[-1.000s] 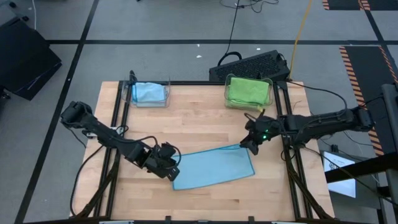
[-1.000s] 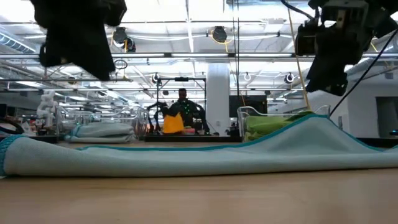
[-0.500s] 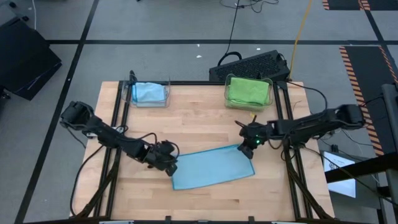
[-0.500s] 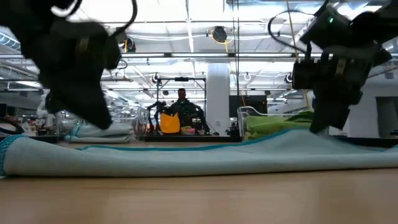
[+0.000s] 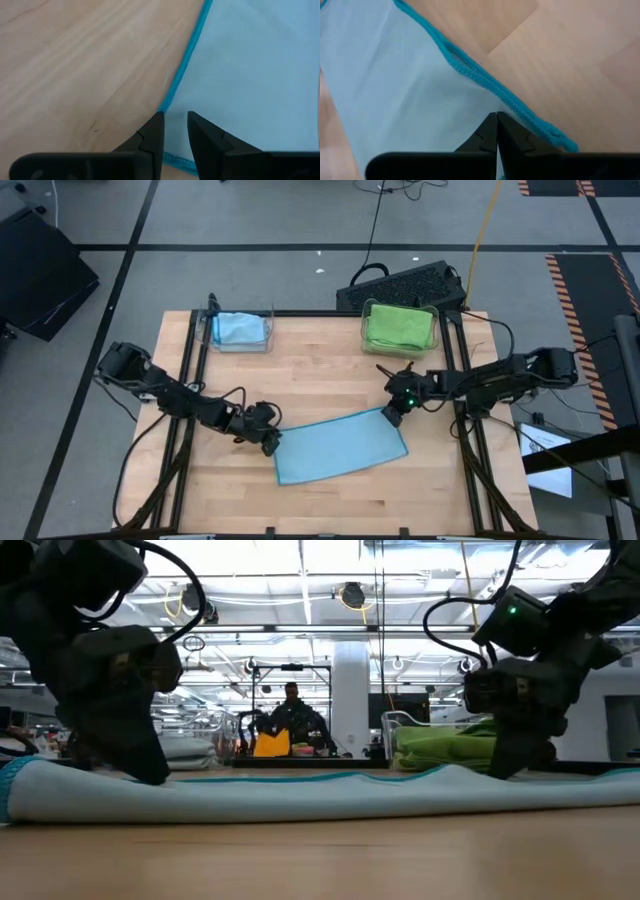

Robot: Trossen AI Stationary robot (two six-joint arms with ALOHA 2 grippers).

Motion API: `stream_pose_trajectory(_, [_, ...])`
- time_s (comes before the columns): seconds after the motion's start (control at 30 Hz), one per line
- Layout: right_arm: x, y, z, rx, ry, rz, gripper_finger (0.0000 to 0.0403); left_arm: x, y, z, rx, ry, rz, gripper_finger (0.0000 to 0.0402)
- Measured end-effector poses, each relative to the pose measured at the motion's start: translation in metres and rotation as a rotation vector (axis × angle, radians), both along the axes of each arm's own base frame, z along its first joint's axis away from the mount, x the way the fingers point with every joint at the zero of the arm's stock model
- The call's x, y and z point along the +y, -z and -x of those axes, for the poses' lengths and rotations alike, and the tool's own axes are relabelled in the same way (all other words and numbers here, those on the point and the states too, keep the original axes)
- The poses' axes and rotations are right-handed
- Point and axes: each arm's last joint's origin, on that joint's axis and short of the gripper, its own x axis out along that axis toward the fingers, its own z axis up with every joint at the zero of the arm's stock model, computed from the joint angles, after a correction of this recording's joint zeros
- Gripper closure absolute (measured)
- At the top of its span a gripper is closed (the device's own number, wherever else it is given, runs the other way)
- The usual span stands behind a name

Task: Sort microfiber towel by color & place in baskets
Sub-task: Fold the blue towel

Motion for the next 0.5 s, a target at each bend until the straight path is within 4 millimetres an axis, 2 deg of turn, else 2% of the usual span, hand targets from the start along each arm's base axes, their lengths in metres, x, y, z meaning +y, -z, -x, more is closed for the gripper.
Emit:
stream_pose_trajectory(0.27, [-0.004, -0.005, 0.001, -0.021, 0.046, -0.044, 0.0399, 0.001, 0.001, 0.001, 0.016, 0.016, 0.021, 0.0311])
stream_pose_trajectory(0.5, [-0.003, -0.026, 0.003, -0.134, 0.097, -0.09, 0.0399, 0.005, -0.014, 0.005, -0.013, 0.027, 0.103, 0.0311])
